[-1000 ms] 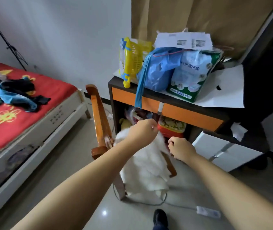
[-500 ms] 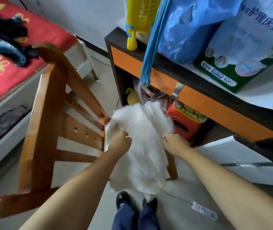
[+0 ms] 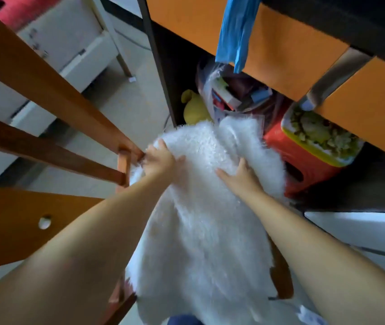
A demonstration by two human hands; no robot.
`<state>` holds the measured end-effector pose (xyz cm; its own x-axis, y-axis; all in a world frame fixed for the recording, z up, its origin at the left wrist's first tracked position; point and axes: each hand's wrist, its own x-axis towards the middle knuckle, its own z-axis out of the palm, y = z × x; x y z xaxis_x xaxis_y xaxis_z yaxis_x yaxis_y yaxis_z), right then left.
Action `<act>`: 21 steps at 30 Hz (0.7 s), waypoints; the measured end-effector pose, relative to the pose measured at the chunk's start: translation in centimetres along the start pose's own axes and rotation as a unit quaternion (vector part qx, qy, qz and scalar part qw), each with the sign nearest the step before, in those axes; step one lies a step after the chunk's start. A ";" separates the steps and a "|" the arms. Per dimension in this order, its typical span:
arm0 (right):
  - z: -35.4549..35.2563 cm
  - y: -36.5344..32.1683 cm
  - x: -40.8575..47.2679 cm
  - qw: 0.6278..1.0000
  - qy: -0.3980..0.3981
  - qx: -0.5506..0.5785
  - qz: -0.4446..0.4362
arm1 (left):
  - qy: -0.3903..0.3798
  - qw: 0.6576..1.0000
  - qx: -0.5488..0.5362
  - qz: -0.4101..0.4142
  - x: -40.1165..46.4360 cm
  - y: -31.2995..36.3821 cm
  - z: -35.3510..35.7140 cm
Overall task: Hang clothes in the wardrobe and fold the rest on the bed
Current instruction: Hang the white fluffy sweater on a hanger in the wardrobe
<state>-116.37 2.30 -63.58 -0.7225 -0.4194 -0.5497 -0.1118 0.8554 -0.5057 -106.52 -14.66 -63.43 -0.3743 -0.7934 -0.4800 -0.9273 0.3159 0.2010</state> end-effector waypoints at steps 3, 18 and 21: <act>1.6 -0.1 1.1 0.996 0.007 0.078 0.042 | -0.044 0.994 -0.050 -0.087 1.5 -1.2 1.8; -10.2 -1.8 -13.2 0.959 -0.058 0.274 0.051 | -0.287 0.757 -0.572 -0.129 -17.8 -0.8 -8.0; -14.1 -3.5 -17.1 0.962 -0.093 0.256 0.017 | -0.250 0.770 -0.581 -0.086 -22.2 -0.3 -11.8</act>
<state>-113.23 10.76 -42.99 -0.5806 -0.4818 -0.6563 0.2948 0.6270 -0.7211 -97.87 -3.30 -42.72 -0.4729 -0.3814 -0.7943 -0.4383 -0.6802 0.5875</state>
